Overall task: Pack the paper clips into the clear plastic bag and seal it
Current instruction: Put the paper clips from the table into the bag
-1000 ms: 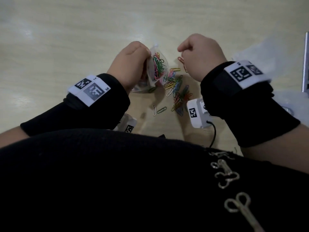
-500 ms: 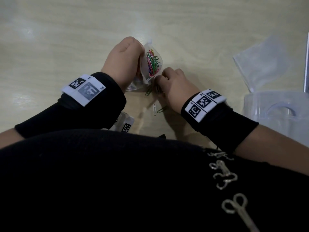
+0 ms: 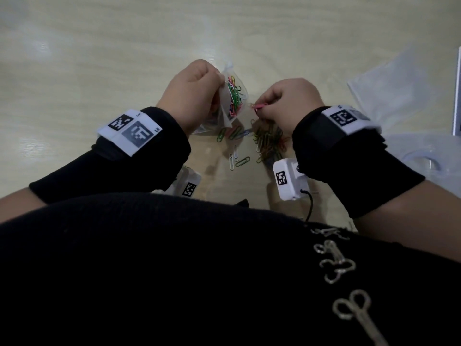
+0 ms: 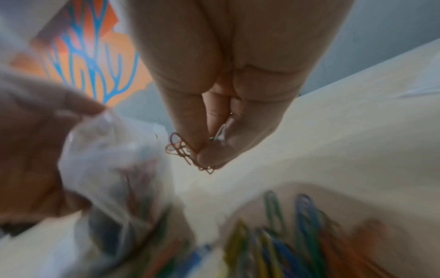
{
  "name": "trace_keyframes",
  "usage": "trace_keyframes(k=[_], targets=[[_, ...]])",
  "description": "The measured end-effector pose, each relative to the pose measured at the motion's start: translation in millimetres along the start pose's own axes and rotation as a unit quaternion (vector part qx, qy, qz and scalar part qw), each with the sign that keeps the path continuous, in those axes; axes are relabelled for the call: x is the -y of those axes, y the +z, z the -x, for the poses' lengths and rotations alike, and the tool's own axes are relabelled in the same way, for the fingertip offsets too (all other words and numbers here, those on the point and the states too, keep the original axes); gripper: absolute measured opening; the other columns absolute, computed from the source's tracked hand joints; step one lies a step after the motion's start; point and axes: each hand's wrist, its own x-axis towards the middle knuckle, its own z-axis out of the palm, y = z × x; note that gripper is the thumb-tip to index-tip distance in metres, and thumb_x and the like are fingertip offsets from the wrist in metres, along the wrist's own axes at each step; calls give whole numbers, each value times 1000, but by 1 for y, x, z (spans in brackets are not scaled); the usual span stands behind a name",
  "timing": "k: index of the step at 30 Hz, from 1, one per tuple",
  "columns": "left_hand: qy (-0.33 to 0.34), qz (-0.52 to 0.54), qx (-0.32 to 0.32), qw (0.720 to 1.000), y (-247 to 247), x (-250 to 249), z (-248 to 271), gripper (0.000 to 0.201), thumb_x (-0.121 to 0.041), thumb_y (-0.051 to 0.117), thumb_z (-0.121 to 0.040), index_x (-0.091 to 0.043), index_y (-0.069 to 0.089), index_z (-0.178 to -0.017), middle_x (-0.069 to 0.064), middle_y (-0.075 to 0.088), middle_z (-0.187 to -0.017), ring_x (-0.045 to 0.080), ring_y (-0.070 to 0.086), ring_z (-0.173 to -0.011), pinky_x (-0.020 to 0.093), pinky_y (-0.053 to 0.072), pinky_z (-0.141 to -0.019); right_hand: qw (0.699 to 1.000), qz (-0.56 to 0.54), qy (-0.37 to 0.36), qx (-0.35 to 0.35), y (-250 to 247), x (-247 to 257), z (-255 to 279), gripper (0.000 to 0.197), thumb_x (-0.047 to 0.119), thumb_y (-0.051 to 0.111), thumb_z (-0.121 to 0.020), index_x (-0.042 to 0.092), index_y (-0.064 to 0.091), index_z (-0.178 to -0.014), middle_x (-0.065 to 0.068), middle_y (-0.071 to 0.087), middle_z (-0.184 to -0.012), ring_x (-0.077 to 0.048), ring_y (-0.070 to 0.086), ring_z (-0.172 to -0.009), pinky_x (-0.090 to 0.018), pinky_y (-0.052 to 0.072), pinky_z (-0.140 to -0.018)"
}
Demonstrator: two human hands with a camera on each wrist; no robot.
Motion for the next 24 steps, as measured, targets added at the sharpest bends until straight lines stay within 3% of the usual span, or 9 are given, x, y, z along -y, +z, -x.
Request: trace_keyframes(k=[4, 10, 11, 13, 15, 16, 19, 21, 24], targets=[[1, -8, -3, 1000, 0, 1, 1, 13, -29, 52, -75, -24, 51, -63, -5, 51, -56, 13, 46, -53, 28, 39, -60, 987, -159, 25, -16, -13, 16, 3, 21, 1, 67, -77, 19, 69, -66, -1, 68, -66, -18, 70, -64, -36, 61, -77], [1, 4, 6, 1000, 4, 2, 2, 11, -28, 53, -73, -23, 52, -63, -10, 52, -46, 10, 46, -44, 25, 38, -50, 990, -138, -5, -30, -14, 33, 3, 28, 4, 64, -76, 23, 66, -56, 3, 68, -63, -18, 72, -66, -38, 60, -76], [0, 5, 8, 1000, 5, 2, 2, 10, -28, 53, -72, -23, 52, -63, -10, 52, -47, 10, 46, -44, 25, 38, -50, 990, -133, -14, -33, -12, 36, 4, 24, 6, 65, -76, 23, 67, -59, 3, 69, -66, -19, 72, -71, -38, 59, -78], [0, 6, 11, 1000, 4, 2, 3, 9, -28, 53, -72, -23, 53, -64, -9, 53, -50, 9, 48, -46, 24, 38, -50, 995, -93, -45, -7, -9, 41, 7, 13, 11, 65, -78, 21, 72, -82, 2, 71, -84, -21, 70, -87, -38, 56, -85], [0, 9, 11, 1000, 4, 1, 4, 9, -28, 51, -72, -23, 52, -66, -6, 52, -54, 10, 48, -48, 23, 38, -51, 996, -49, -69, 33, -9, 43, 10, 29, 11, 59, -83, 19, 66, -111, 2, 70, -105, -16, 66, -100, -36, 53, -91], [0, 14, 10, 1000, 3, 1, 5, 8, -28, 51, -72, -22, 52, -67, -5, 51, -56, 10, 48, -49, 23, 38, -52, 995, -54, -73, 42, -10, 44, 13, 34, 10, 56, -85, 19, 62, -117, 4, 69, -108, -13, 64, -102, -34, 52, -92], [1, 33, 6, 999, 0, 1, 4, 8, -26, 49, -73, -21, 50, -67, -7, 50, -52, 10, 45, -48, 23, 37, -51, 993, -99, -69, 2, -17, 36, 21, 30, 13, 58, -85, 22, 60, -113, 7, 68, -100, -9, 64, -91, -33, 55, -85], [0, 41, 8, 999, -1, 3, 4, 11, -22, 49, -77, -21, 49, -67, -12, 49, -45, 8, 43, -45, 22, 36, -49, 999, -35, -38, -3, -21, 24, 25, 29, 22, 65, -83, 24, 58, -111, 2, 65, -104, -14, 60, -85, -31, 52, -77], [-1, 41, 3, 999, -1, 4, 3, 20, -13, 47, -87, -19, 48, -67, -12, 47, -42, 8, 41, -42, 21, 35, -47, 976, 188, 77, 78, -16, 0, 34, 70, 44, 76, -73, 16, 42, -128, -10, 50, -123, -25, 54, -96, -30, 42, -76]])
